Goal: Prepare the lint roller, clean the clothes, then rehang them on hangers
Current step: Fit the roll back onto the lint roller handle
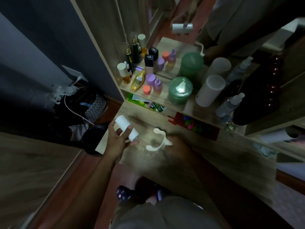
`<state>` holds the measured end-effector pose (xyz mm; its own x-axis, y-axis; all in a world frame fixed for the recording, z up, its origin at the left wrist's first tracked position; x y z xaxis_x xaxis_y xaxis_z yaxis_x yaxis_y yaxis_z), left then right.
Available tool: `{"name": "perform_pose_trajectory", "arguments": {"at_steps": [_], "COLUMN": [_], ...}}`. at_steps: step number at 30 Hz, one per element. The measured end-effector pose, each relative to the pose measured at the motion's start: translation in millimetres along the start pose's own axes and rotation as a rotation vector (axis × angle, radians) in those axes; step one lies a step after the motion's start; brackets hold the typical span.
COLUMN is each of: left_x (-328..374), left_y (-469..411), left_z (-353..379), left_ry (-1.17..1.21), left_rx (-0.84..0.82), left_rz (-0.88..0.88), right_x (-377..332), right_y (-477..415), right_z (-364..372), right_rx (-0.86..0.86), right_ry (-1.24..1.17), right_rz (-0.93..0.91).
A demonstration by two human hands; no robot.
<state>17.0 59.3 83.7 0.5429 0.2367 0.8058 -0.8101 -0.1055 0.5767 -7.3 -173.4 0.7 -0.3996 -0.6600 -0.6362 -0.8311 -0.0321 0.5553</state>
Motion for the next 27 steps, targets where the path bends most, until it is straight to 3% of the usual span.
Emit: {"name": "perform_pose_trajectory", "arguments": {"at_steps": [9,11,19,27], "left_x": [19.1,36.7,49.7,49.2], "left_y": [16.0,45.5,59.9,70.3], "left_z": [-5.5,-34.3,-24.5,-25.5], "left_ry": [-0.070,-0.040,-0.075,-0.089], "left_rx": [-0.013,0.037,-0.128,-0.146], "left_rz": [0.051,0.149,0.171,0.177], "right_x": [-78.7,-118.2,-127.3,-136.4], "right_y": [7.6,17.9,12.8,22.0], "right_z": [-34.7,-24.5,-27.3,-39.8], "right_rx": [0.075,0.028,0.052,0.033], "right_ry": [0.101,0.174,0.251,0.349], "right_rz": [-0.495,-0.624,-0.641,-0.539]}}
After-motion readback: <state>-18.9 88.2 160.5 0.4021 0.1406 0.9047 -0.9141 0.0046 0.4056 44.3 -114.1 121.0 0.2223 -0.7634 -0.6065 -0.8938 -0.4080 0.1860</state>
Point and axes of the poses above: each hand's wrist, its own y-axis away from the middle knuckle, its own z-axis out of the palm, x = y × z, the point moved 1 cm from there along -y, towards the middle knuckle, and after that the axes turned 2 degrees about -z, right-handed, at the moved point
